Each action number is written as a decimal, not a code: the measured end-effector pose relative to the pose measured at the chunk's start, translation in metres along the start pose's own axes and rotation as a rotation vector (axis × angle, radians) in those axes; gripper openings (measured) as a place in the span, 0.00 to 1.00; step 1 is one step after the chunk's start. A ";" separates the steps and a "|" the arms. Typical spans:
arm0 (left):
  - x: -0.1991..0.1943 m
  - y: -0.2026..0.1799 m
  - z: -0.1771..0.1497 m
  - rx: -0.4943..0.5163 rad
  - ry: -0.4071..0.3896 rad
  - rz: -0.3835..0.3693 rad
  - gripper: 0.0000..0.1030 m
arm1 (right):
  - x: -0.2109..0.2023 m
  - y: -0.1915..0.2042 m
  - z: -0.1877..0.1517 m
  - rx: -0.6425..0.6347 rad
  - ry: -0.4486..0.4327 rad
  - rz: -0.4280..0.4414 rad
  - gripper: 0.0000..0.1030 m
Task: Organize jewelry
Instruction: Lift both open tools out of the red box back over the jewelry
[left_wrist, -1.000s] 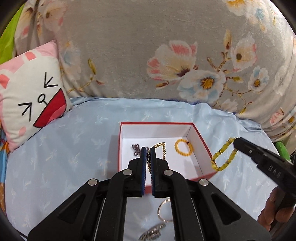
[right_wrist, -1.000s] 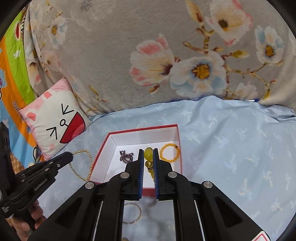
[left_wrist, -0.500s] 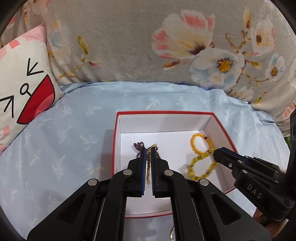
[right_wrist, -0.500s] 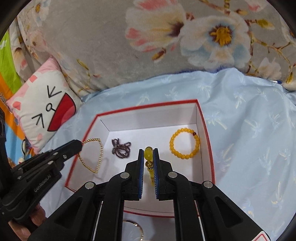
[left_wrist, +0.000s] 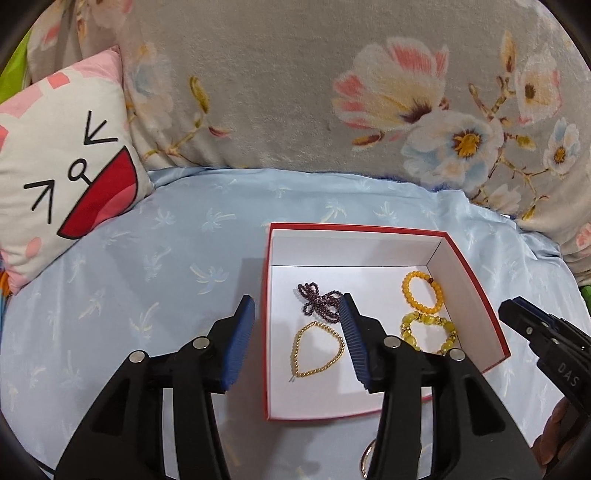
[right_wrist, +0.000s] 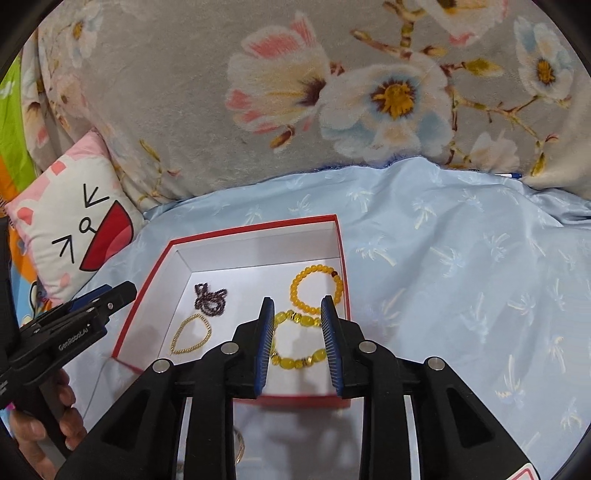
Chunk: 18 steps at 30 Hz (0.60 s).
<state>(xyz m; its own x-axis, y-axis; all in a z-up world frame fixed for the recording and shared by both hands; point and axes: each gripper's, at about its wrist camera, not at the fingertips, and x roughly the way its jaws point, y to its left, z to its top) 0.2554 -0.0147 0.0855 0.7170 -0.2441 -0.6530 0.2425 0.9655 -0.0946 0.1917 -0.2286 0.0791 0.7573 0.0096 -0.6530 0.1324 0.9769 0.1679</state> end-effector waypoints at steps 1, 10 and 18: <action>-0.005 0.000 -0.002 0.007 -0.004 0.003 0.44 | -0.004 0.001 -0.003 -0.003 -0.002 0.002 0.25; -0.048 0.001 -0.039 0.003 0.006 -0.003 0.44 | -0.046 0.003 -0.044 0.012 0.014 0.029 0.26; -0.071 -0.013 -0.073 0.018 0.039 -0.016 0.44 | -0.077 0.011 -0.081 -0.007 0.038 0.028 0.26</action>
<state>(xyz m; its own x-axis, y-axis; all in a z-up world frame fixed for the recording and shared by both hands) 0.1537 -0.0030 0.0785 0.6870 -0.2556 -0.6802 0.2659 0.9596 -0.0920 0.0835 -0.2011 0.0715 0.7360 0.0451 -0.6755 0.1065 0.9776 0.1813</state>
